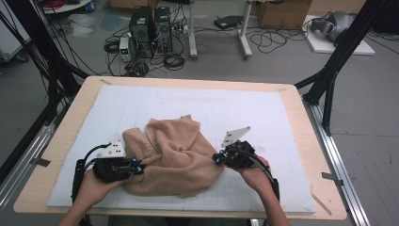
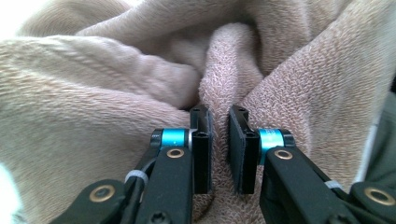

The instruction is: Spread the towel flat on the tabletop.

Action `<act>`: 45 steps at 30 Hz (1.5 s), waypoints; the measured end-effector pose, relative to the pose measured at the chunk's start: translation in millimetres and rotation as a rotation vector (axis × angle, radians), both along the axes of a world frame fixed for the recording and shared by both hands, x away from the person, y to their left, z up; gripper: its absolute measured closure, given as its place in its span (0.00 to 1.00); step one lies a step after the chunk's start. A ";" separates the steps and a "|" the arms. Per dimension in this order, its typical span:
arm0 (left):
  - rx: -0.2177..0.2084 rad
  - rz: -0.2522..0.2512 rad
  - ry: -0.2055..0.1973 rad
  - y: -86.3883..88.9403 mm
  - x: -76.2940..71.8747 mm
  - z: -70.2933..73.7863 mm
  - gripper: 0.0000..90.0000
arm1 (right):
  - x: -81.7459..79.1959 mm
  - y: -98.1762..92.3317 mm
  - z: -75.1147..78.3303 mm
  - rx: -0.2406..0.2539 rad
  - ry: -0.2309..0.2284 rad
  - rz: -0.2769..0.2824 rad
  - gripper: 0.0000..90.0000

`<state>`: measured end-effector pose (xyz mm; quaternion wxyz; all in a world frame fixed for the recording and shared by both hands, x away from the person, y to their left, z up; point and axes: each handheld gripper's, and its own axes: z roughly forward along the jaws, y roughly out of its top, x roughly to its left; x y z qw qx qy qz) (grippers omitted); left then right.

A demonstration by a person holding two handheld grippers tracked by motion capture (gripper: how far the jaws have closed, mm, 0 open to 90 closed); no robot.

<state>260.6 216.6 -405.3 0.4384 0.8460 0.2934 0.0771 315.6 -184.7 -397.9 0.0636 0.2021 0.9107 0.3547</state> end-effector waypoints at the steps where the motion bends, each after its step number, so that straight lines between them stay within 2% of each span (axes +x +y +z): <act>1: 0.000 0.000 0.000 0.0 0.0 0.0 0.90 | 0.0 0.0 0.0 0.000 0.000 0.000 0.98; 2: -0.002 -0.007 -0.004 0.4 -8.2 -0.2 0.90 | -11.4 -11.4 4.9 0.000 -0.008 -0.015 0.98; 3: -0.002 -0.007 -0.004 0.4 -8.2 -0.2 0.90 | -11.4 -11.4 4.9 0.000 -0.008 -0.015 0.98; 4: -0.008 -0.016 0.000 0.9 -16.0 -0.1 0.90 | -23.2 -22.5 5.5 0.004 -0.006 -0.026 0.98; 5: -0.008 -0.016 0.000 0.9 -16.0 -0.1 0.90 | -29.2 -27.1 4.7 0.007 -0.001 -0.023 0.98; 7: -0.003 -0.037 0.006 1.3 -25.1 1.4 0.90 | -41.0 -32.5 1.2 -0.004 0.005 -0.013 0.97; 9: -0.004 -0.044 0.010 1.1 -27.1 2.6 0.88 | -50.7 -34.3 -3.1 -0.013 0.024 0.000 0.97; 11: -0.012 -0.055 0.010 1.2 -29.2 7.1 0.86 | -53.8 -34.6 -4.5 -0.019 0.028 0.003 0.96; 12: -0.018 -0.060 0.007 1.3 -29.1 10.4 0.79 | -55.3 -35.1 -4.6 -0.014 0.023 0.008 0.95; 13: -0.028 -0.064 -0.011 1.6 -27.1 18.5 0.74 | -54.1 -36.8 -1.6 0.028 0.020 0.012 0.91; 14: -0.028 -0.064 -0.011 1.6 -27.1 18.5 0.69 | -54.1 -36.8 -1.6 0.028 0.020 0.012 0.91; 15: -0.022 -0.055 -0.045 0.6 -22.9 27.2 0.65 | -49.3 -38.0 2.3 0.060 0.021 0.001 0.85; 17: -0.015 -0.053 -0.056 0.5 -18.7 30.9 0.57 | -41.3 -37.3 4.6 0.076 0.012 -0.013 0.74; 19: -0.021 -0.040 -0.064 0.2 -8.5 35.5 0.51 | -32.3 -36.0 4.3 0.088 0.018 -0.024 0.69; 20: -0.027 -0.024 -0.058 -1.6 3.5 36.1 0.48 | -28.4 -34.8 3.2 0.091 0.027 -0.042 0.66; 21: -0.027 -0.024 -0.058 -1.6 3.5 36.1 0.45 | -23.8 -33.6 1.1 0.096 0.035 -0.054 0.65; 23: -0.023 -0.033 -0.028 -7.9 13.7 31.0 0.41 | -17.4 -29.2 -4.9 0.098 0.053 -0.071 0.60; 24: 0.017 -0.067 -0.003 -19.4 18.6 21.8 0.41 | -15.4 -26.1 -8.4 0.098 0.061 -0.073 0.60; 26: 0.072 -0.103 0.016 -31.3 20.9 10.8 0.41 | -13.2 -18.9 -16.1 0.064 0.072 -0.058 0.60; 27: 0.093 -0.117 0.033 -35.8 22.1 4.9 0.46 | -12.2 -15.4 -20.5 0.044 0.069 -0.055 0.60; 29: 0.145 -0.137 0.061 -41.5 24.4 -6.7 0.66 | -10.5 -9.9 -29.2 0.007 0.083 -0.045 0.67; 30: 0.149 -0.132 0.069 -42.3 24.2 -11.0 0.75 | -10.6 -7.7 -33.8 -0.017 0.092 -0.042 0.73; 32: 0.121 -0.116 0.073 -40.0 22.2 -14.5 0.87 | -12.0 -9.0 -37.6 -0.003 0.053 -0.050 0.86; 33: 0.121 -0.116 0.073 -40.0 22.2 -14.5 0.89 | -12.0 -9.0 -37.6 -0.003 0.053 -0.050 0.86; 34: 0.110 -0.099 0.065 -36.7 17.6 -13.2 0.90 | -8.4 -12.2 -37.6 0.016 0.091 -0.046 0.95; 35: 0.110 -0.099 0.065 -36.7 17.6 -13.2 0.91 | -8.6 -12.2 -37.1 0.012 0.091 -0.043 0.96; 37: 0.114 -0.089 0.032 -31.9 6.1 -8.8 0.91 | -10.8 -11.6 -34.5 -0.015 0.071 -0.034 0.97; 39: 0.106 -0.085 0.031 -29.5 2.5 -9.0 0.91 | -12.4 -12.2 -33.0 -0.023 0.065 -0.034 0.97; 41: 0.080 -0.071 0.042 -19.9 -4.6 -13.4 0.91 | -19.6 -16.2 -29.4 -0.028 0.057 -0.032 0.97; 44: 0.065 -0.066 0.040 -16.0 -10.9 -13.6 0.91 | -29.4 -22.2 -25.1 -0.026 0.056 -0.033 0.97; 45: 0.047 -0.068 0.045 -14.4 -16.9 -12.5 0.91 | -33.1 -24.6 -23.5 -0.027 0.056 -0.038 0.97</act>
